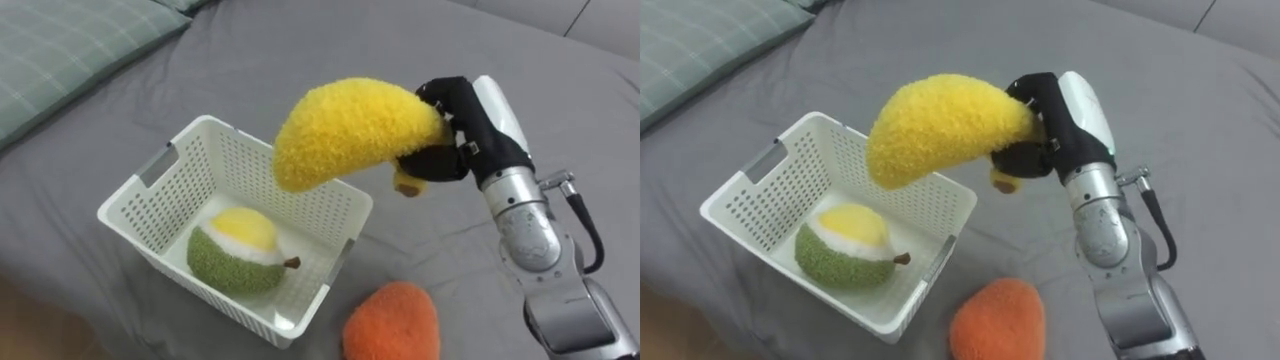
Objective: Collect toys from the bed
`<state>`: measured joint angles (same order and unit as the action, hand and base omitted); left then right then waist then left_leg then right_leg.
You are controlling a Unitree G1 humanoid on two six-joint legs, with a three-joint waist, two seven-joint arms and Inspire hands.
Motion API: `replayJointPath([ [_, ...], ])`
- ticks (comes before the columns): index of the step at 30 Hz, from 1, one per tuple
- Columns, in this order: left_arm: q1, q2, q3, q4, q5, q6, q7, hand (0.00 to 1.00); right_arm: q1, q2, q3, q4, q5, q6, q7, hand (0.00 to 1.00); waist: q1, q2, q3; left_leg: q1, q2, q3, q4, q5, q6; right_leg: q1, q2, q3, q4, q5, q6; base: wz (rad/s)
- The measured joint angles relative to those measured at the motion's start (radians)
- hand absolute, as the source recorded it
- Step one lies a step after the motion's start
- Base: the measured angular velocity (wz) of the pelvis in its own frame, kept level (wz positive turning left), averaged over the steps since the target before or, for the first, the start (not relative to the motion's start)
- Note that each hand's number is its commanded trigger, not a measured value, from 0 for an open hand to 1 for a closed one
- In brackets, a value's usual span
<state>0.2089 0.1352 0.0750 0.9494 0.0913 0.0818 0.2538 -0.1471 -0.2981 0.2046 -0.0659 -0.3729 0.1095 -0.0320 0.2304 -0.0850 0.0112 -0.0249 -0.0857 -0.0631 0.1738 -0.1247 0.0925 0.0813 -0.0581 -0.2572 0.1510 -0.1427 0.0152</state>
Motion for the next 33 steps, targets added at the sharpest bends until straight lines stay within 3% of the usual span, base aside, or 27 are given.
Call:
replayJointPath([
  [4, 0.002, 0.0, 0.0, 0.001, 0.001, 0.003, 0.0, 0.0, -0.026, 0.023, 0.05, 0.029, -0.012, 0.003, 0.006, 0.92, 0.003, 0.002, 0.002, -0.001, 0.0, -0.005, 0.0, 0.0, -0.001, 0.003, 0.0, -0.007, 0.0, 0.0, 0.0, 0.06],
  [10, 0.003, 0.001, 0.0, 0.0, 0.001, 0.005, -0.001, 0.0, -0.047, 0.038, 0.059, 0.072, -0.011, 0.024, 0.034, 0.65, 0.024, -0.003, 0.0035, -0.018, -0.01, -0.03, 0.01, 0.0, 0.0, 0.003, -0.006, -0.033, -0.001, -0.001, 0.002, 0.12],
  [15, 0.004, 0.006, 0.0, -0.002, 0.03, 0.02, -0.002, 0.0, -0.048, 0.041, 0.084, 0.073, -0.01, 0.028, 0.054, 0.6, 0.029, -0.013, 0.0042, -0.028, -0.015, -0.051, 0.02, 0.001, 0.001, 0.002, -0.008, -0.053, -0.001, -0.002, 0.003, 0.13],
  [16, 0.005, 0.007, 0.0, -0.003, 0.031, 0.022, -0.002, 0.0, -0.049, 0.041, 0.089, 0.072, -0.011, 0.032, 0.058, 0.53, 0.03, -0.014, 0.0036, -0.033, -0.015, -0.052, 0.022, 0.001, 0.001, 0.002, -0.008, -0.057, -0.001, -0.002, 0.003, 0.09],
  [17, 0.003, 0.007, 0.0, -0.004, 0.031, 0.024, -0.002, 0.0, -0.049, 0.047, 0.09, 0.073, -0.012, 0.04, 0.066, 0.27, 0.034, -0.015, 0.0043, -0.035, -0.016, -0.055, 0.025, 0.001, 0.001, 0.002, -0.009, -0.066, -0.001, -0.002, 0.003, 0.1],
  [19, 0.002, 0.007, 0.0, -0.007, 0.032, 0.029, -0.004, 0.0, -0.049, 0.051, 0.09, 0.073, -0.012, 0.049, 0.071, 0.0, 0.041, -0.014, 0.0047, -0.037, -0.017, -0.059, 0.025, 0.001, 0.001, 0.002, -0.009, -0.073, -0.001, -0.002, 0.003, 0.07],
  [33, 0.018, 0.008, -0.001, -0.051, 0.078, 0.063, -0.018, 0.0, -0.049, 0.062, 0.09, 0.093, -0.024, 0.073, 0.1, 0.0, 0.069, -0.012, 0.0062, -0.042, -0.02, -0.07, 0.03, 0.0, 0.001, 0.0, -0.009, -0.074, -0.001, -0.002, 0.003, 0.02],
])
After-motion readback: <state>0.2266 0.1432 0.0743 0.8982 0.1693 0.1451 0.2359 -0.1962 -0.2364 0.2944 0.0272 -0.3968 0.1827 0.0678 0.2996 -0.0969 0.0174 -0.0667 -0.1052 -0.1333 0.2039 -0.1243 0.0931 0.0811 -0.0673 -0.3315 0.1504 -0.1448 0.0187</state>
